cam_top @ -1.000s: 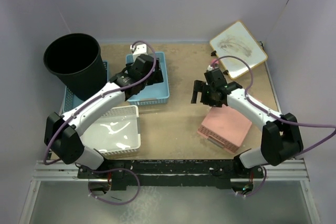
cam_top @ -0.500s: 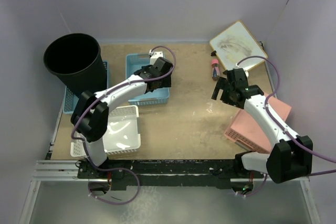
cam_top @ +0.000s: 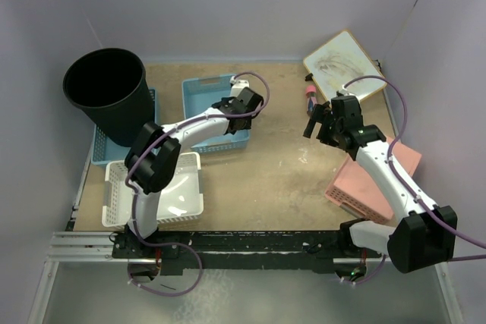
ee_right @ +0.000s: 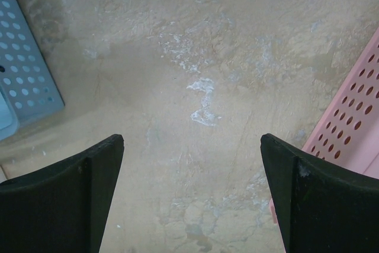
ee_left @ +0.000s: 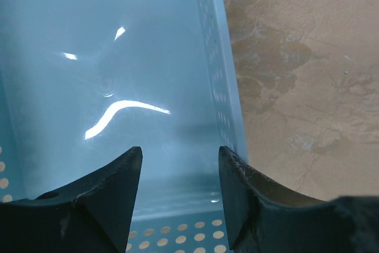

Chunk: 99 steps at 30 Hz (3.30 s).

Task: Turn the large container upside down

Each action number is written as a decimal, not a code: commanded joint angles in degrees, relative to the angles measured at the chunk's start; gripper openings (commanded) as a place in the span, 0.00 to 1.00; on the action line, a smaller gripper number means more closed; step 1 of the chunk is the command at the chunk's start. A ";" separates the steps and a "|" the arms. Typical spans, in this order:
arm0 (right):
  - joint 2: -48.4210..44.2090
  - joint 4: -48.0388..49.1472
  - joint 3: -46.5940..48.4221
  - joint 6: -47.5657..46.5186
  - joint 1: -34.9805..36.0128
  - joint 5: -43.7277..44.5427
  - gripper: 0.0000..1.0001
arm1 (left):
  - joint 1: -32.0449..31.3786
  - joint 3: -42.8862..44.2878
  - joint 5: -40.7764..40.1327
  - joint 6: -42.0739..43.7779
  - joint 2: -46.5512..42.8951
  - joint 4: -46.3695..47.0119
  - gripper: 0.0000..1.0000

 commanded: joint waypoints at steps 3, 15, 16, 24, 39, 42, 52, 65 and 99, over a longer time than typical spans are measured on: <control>-1.63 1.37 1.00 -1.28 0.25 -1.45 1.00 | -2.62 3.41 -6.45 -0.22 -3.88 -0.25 0.61; -2.43 2.20 -0.33 -1.16 0.28 -2.04 1.00 | -5.93 5.67 -12.87 -3.45 -2.35 3.55 0.72; -2.48 2.03 -0.38 -1.12 0.29 -1.91 1.00 | -5.89 6.55 -12.87 -3.78 -1.24 3.21 0.73; -4.29 -1.22 0.13 -1.96 0.24 -1.17 1.00 | -2.41 11.92 -8.75 -3.84 8.63 3.50 0.54; -4.76 -3.01 3.72 -5.35 0.28 2.72 1.00 | -4.16 4.52 9.76 -7.46 -3.97 10.56 0.00; -3.07 -5.97 9.32 -8.10 0.17 8.59 1.00 | -4.27 4.46 20.18 -10.11 -9.31 13.44 0.00; -6.31 -7.67 16.68 -2.33 0.15 16.59 1.00 | -3.39 -4.78 44.76 -31.29 -15.95 43.93 0.00; -11.52 -6.41 12.43 -1.60 0.15 17.05 1.00 | 0.55 -26.58 55.27 -69.32 -5.15 99.78 0.00; 3.88 5.28 -1.82 -11.32 0.15 -14.57 1.00 | 10.14 -22.29 20.40 -4.28 -25.07 5.77 0.62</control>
